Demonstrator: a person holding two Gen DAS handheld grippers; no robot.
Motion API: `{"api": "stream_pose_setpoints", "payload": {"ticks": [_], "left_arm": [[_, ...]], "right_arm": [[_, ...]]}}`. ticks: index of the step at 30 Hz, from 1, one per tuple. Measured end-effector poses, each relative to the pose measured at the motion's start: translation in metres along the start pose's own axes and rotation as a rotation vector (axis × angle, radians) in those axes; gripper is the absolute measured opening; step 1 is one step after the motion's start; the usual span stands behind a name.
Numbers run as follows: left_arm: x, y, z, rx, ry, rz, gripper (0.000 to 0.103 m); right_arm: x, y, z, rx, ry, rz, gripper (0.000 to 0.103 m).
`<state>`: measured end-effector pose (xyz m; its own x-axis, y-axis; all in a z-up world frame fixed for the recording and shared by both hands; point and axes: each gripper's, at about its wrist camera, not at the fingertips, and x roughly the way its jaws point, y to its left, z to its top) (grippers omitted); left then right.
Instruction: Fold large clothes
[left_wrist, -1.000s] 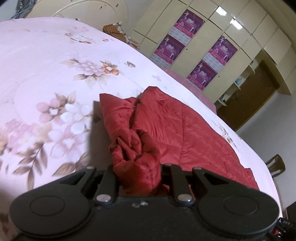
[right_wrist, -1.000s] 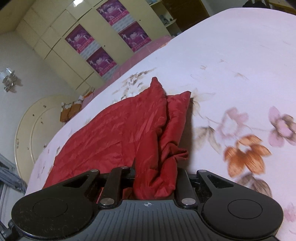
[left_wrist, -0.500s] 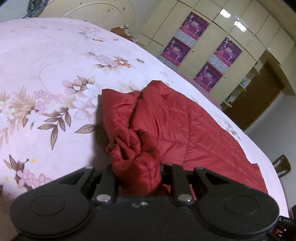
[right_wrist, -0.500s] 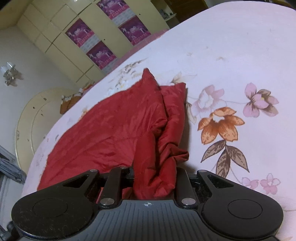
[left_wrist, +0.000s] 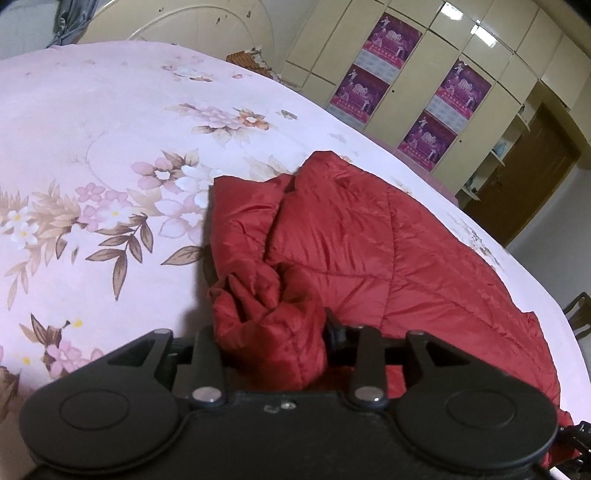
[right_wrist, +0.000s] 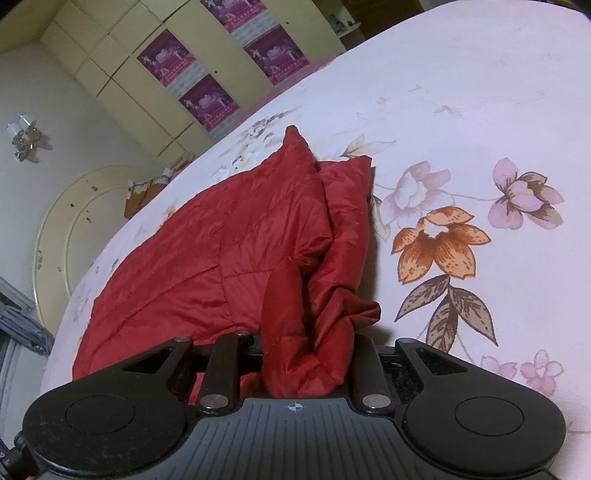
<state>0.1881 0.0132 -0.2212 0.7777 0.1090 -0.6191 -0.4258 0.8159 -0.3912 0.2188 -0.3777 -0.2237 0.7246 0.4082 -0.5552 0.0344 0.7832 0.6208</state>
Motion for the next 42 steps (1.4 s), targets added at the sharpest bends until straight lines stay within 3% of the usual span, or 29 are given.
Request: {"api": "stream_pose_setpoints", "payload": {"ticks": [3,7,9,10,11,13,14,15,16,18,20,21,23,25,28,32,37,39,42], "left_arm": [[-0.001,0.000,0.002,0.037,-0.001,0.021,0.049],[-0.006,0.004,0.002,0.066,-0.010,0.035,0.062],[-0.011,0.010,0.005,0.069,-0.023,0.067,0.077],[-0.014,0.016,0.006,0.060,-0.038,0.102,0.090],[-0.017,0.023,0.007,0.048,-0.047,0.129,0.096],[-0.024,0.040,0.010,0.019,-0.061,0.146,0.092],[-0.030,0.044,0.010,0.010,-0.067,0.150,0.068],[-0.038,0.045,0.011,0.012,-0.076,0.155,0.053],[-0.046,0.040,0.010,0.039,-0.090,0.152,0.043],[-0.057,0.021,0.005,0.119,-0.133,0.138,0.043],[-0.061,-0.007,-0.002,0.195,-0.153,0.071,0.043],[-0.060,-0.019,-0.006,0.225,-0.154,0.056,0.043],[-0.059,-0.028,-0.011,0.210,-0.125,0.022,0.044],[-0.062,-0.016,-0.015,0.110,-0.075,-0.009,0.044],[-0.070,-0.001,-0.025,0.044,-0.016,-0.027,0.045],[-0.050,0.022,-0.030,-0.115,0.056,-0.048,0.052],[-0.026,0.042,-0.015,-0.293,0.024,-0.167,0.063],[-0.013,0.047,-0.008,-0.349,0.020,-0.193,0.062],[0.004,0.048,-0.001,-0.363,0.027,-0.221,0.042]], "right_arm": [[-0.011,0.000,-0.004,-0.052,-0.055,-0.060,0.048],[-0.019,-0.008,-0.004,-0.070,-0.079,-0.088,0.050],[-0.024,-0.010,-0.002,-0.077,-0.093,-0.125,0.055],[-0.027,-0.012,0.000,-0.074,-0.103,-0.152,0.060],[-0.031,-0.015,0.002,-0.066,-0.118,-0.188,0.071],[-0.043,-0.021,0.007,-0.048,-0.163,-0.270,0.073],[-0.050,-0.023,0.008,-0.039,-0.184,-0.300,0.073],[-0.059,-0.025,0.009,-0.033,-0.206,-0.304,0.073],[-0.067,-0.024,0.010,-0.034,-0.224,-0.286,0.072],[-0.077,-0.010,0.010,-0.097,-0.233,-0.239,0.040],[-0.074,0.010,0.005,-0.174,-0.211,-0.194,0.032],[-0.069,0.023,0.001,-0.214,-0.194,-0.159,0.023],[-0.059,0.047,-0.005,-0.275,-0.162,-0.104,0.022],[-0.050,0.071,-0.013,-0.331,-0.139,-0.061,0.022],[-0.041,0.098,-0.029,-0.383,-0.083,0.018,0.022],[-0.021,0.128,-0.048,-0.447,-0.035,0.079,0.022],[0.011,0.164,-0.052,-0.520,0.002,0.110,0.013],[0.024,0.178,-0.052,-0.541,0.010,0.104,0.013],[0.045,0.189,-0.050,-0.561,0.028,0.069,0.012]]}}
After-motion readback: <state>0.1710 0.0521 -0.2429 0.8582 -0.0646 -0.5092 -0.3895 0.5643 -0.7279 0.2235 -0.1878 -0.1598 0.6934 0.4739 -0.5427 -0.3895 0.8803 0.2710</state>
